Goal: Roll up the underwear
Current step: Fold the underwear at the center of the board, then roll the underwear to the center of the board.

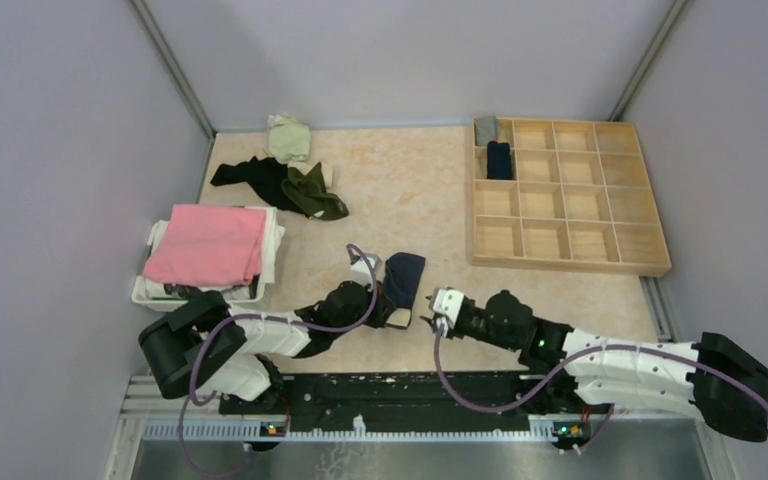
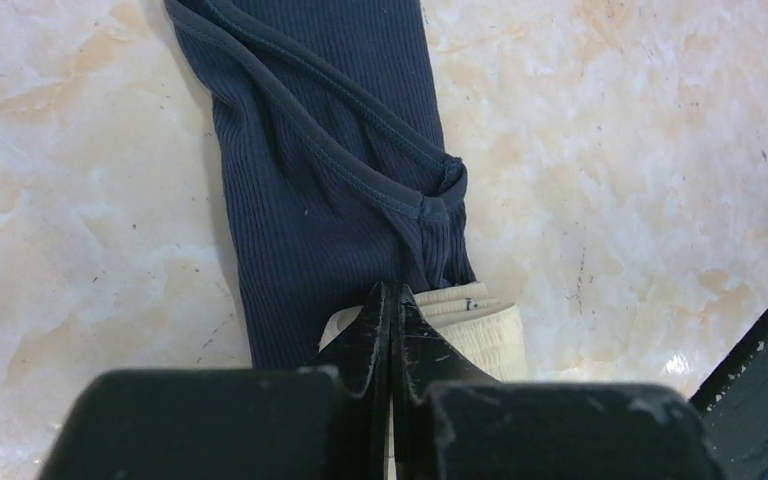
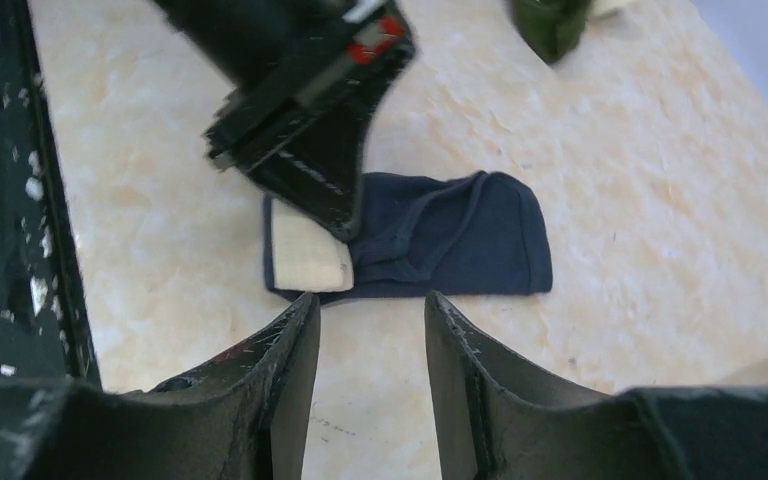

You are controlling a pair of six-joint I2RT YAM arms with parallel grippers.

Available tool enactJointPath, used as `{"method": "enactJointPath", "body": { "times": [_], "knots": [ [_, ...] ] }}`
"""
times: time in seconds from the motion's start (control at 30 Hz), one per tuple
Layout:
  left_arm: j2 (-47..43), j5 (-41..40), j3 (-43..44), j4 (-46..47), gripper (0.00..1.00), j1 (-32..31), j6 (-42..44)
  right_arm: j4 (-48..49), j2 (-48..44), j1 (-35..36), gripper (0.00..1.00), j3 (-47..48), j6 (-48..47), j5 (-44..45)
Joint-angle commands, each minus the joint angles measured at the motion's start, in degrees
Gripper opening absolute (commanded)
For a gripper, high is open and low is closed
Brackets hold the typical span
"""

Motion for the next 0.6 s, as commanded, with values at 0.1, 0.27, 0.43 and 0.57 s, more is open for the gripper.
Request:
{"method": "enactJointPath", "body": {
  "times": [0.1,0.27,0.43,0.57],
  "knots": [
    [5.41,-0.18,-0.96,-8.98,0.00,0.16,-0.76,3.95,6.71,10.95,0.45,0.73,-24.88,6.27],
    [6.51,0.18,-0.38,-9.21,0.00,0.14,-0.82,5.50,12.97,15.69,0.47,1.84,-32.10,9.00],
    [7.08,0.44,-0.67,-8.62,0.00,0.14,-0.81,9.85,19.02,18.03,0.49,2.72,-35.73,11.69],
    [7.60,0.71,-0.65,-8.29,0.00,0.14,-0.68,13.51,24.03,19.31,0.50,3.64,-38.28,13.59]
  ]
}}
